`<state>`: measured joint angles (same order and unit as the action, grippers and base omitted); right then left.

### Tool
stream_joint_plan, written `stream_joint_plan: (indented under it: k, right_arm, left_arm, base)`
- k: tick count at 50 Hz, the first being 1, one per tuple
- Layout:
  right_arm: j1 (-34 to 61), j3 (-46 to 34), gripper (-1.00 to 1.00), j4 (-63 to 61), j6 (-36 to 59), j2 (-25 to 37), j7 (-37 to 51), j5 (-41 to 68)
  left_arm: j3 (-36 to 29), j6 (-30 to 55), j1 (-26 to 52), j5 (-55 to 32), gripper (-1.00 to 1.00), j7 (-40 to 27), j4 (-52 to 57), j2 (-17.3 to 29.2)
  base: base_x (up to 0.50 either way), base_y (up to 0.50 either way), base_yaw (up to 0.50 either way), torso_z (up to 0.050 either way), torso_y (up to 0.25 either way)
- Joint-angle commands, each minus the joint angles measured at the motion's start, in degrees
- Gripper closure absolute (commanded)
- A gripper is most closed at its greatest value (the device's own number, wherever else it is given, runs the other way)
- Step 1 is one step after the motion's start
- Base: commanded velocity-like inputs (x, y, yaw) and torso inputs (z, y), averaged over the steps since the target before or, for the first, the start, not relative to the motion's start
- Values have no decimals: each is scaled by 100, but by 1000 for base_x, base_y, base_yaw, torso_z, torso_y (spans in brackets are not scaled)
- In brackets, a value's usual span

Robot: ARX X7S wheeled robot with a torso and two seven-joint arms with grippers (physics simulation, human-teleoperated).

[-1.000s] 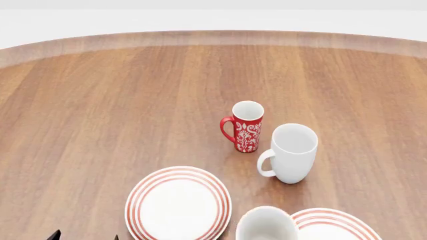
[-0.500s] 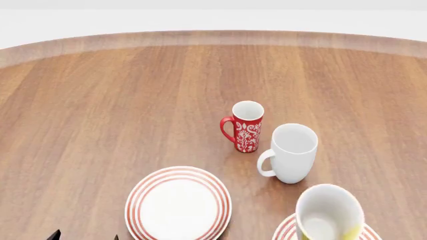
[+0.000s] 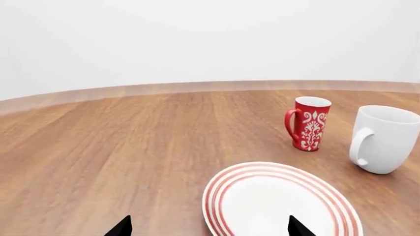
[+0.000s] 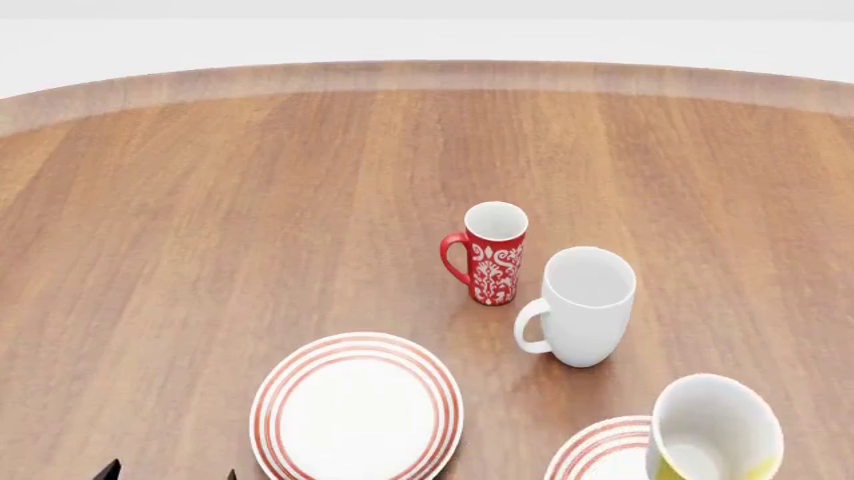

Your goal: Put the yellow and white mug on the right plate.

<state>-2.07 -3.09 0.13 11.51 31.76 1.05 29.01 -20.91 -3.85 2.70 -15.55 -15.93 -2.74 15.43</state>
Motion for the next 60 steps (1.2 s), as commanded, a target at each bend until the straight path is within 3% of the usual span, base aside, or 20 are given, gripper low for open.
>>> stream_joint_plan:
  k: [1,49,60]
  right_arm:
    - [392,-84,100,592,-2,-130,-112,-80]
    - [1469,-554,100,3282,-721,-739,-740,-517]
    - [1494,-551,100,3416,-781,-754,-743,-526]
  left_arm:
    - [-19,-11,7,-8,-100,-24,-6,11]
    - [-84,-59,43,-76,-100,-80,-50,61]
    - [-104,-77,51,-84,-100,-90,-66,69]
  base:
    - [0,0,0,0,0]
    - [0,0,0,0,0]
    - [0,0,0,0,1]
